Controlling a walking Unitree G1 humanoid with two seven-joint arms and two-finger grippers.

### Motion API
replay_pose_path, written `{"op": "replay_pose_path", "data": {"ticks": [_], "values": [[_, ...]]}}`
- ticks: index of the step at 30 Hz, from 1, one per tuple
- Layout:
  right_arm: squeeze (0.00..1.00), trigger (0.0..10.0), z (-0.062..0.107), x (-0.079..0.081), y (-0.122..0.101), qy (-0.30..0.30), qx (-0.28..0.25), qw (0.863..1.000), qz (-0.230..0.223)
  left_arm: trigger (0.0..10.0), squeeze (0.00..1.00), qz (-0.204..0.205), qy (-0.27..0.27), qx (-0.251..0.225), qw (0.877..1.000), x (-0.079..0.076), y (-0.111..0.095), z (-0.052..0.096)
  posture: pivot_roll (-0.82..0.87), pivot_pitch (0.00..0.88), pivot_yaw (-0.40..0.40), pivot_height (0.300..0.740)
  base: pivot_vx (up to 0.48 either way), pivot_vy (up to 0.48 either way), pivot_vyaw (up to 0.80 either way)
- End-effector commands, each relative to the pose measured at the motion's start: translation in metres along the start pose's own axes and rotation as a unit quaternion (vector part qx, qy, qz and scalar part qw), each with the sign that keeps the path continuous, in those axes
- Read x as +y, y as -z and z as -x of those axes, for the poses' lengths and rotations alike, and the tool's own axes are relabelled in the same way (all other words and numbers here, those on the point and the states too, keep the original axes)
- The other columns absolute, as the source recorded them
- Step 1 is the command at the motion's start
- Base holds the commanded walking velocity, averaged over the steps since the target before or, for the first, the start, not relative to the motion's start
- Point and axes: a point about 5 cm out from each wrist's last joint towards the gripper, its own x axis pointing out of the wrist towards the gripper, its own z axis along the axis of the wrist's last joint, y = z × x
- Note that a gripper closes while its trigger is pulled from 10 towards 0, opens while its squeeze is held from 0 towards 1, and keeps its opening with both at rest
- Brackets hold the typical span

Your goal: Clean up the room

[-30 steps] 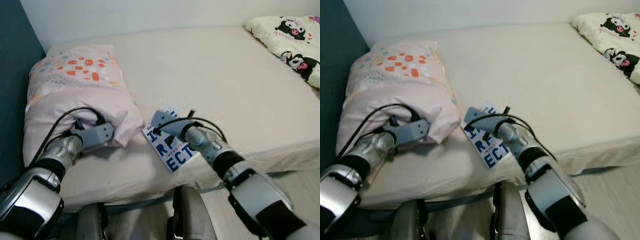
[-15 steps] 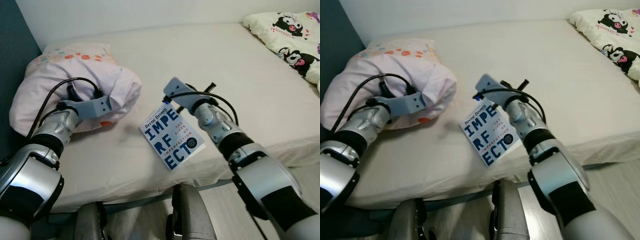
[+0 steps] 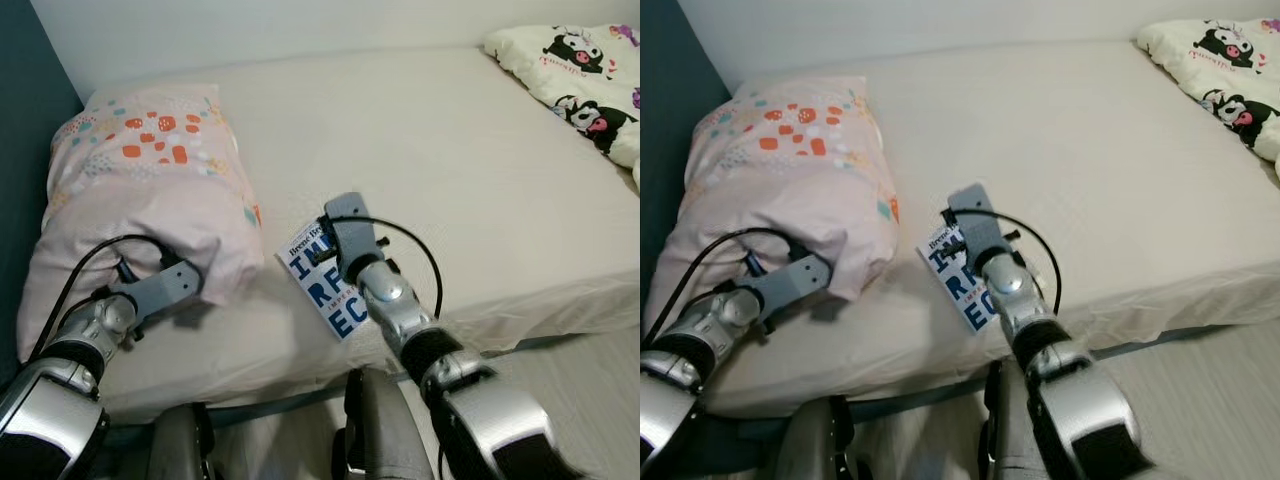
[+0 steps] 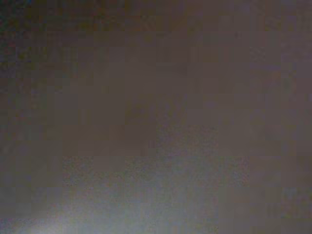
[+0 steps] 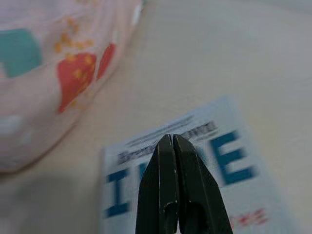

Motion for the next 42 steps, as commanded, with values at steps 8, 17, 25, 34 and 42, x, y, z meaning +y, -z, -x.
{"op": "replay_pose_path", "data": {"ticks": [8, 17, 25, 34, 42], "values": [[0.00, 10.0, 0.021, 0.015, -0.005, -0.062, -0.073, 0.990, -0.099, 10.0, 0.00, 0.121, 0.137, -0.093, 0.979, -0.048, -0.002, 0.008, -0.08, 0.244, -0.049, 0.587, 0.000, 0.000, 0.00], [0.00, 10.0, 0.070, 0.016, 0.011, -0.051, -0.076, 0.971, -0.221, 10.0, 0.00, 0.223, 0.324, -0.216, 0.894, -0.104, -0.005, 0.066, -0.07, 0.216, -0.020, 0.587, 0.000, 0.000, 0.00], [0.00, 10.0, 0.091, -0.012, 0.025, 0.054, -0.076, 0.966, -0.242, 10.0, 0.00, 0.320, 0.325, -0.220, 0.862, -0.079, 0.022, 0.108, -0.05, 0.173, -0.012, 0.587, 0.000, 0.000, 0.00], [0.29, 10.0, 0.104, -0.054, 0.055, 0.173, 0.041, 0.938, -0.299, 10.0, 0.00, 0.569, 0.147, -0.173, 0.790, -0.054, 0.000, 0.077, -0.04, 0.141, 0.005, 0.587, 0.000, 0.000, 0.00], [1.00, 10.0, 0.096, -0.071, 0.066, 0.148, 0.072, 0.911, -0.377, 10.0, 0.00, 0.610, 0.260, -0.230, 0.712, -0.081, -0.050, 0.096, -0.05, 0.150, 0.016, 0.587, 0.000, 0.000, 0.00]]}}
